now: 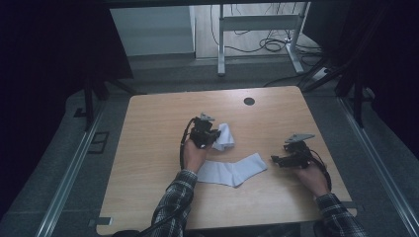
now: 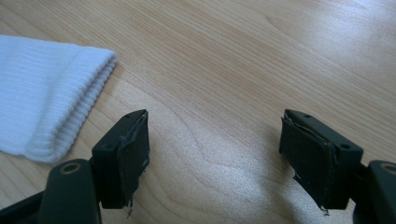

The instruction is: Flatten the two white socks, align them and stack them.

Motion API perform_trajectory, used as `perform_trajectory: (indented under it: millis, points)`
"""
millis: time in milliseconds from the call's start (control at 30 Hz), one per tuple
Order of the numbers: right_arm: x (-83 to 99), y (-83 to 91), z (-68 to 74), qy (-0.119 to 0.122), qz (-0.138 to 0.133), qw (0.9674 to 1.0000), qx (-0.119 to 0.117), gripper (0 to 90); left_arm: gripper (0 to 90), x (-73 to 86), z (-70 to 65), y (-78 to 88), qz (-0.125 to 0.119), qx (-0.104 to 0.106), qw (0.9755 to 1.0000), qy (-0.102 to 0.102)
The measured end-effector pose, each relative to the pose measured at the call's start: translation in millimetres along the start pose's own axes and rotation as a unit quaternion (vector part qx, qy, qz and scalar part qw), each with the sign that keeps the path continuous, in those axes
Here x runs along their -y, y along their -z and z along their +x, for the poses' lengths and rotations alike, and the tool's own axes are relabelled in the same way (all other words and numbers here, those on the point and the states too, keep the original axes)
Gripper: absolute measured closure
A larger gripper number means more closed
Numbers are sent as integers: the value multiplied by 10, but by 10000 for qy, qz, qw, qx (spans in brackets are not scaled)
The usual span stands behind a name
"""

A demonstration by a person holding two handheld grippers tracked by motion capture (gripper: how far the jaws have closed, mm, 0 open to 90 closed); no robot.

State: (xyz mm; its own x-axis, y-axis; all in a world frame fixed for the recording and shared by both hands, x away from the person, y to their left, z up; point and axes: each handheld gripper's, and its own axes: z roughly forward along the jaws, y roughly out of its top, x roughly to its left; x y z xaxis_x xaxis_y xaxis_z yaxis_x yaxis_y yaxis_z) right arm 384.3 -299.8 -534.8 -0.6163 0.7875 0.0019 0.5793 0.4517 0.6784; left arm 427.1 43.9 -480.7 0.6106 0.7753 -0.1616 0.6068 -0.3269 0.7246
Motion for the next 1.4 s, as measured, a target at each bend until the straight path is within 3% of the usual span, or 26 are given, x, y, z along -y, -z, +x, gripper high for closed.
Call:
perform_trajectory:
  millis: [333,467,533,667,800,1100,1267,1400]
  points:
    - [4,-4,3,3,-24,10000,-2,228,842,-545,-395,-38,-314,279,9985,-350]
    - [4,-5,2,11,-29,10000,-10,227,842,-763,-501,104,-544,333,9967,-503]
    - [5,-5,1,23,-27,10000,-16,227,842,-899,-535,261,-761,330,9950,-554]
    - [7,-6,-1,38,-35,10000,-12,227,842,-998,-535,498,-1044,319,9923,-586]
    - [6,-9,2,38,-41,10000,-5,223,841,-907,-455,605,-1032,169,9927,-596]
    - [5,-16,11,4,-65,10000,-1,215,840,-457,28,649,-784,-123,9968,-110]
    - [5,-16,12,12,-62,10000,6,212,836,-155,266,655,-476,-358,9982,61]
    - [4,-17,14,10,-54,10000,11,210,827,123,448,599,-138,-604,9980,157]
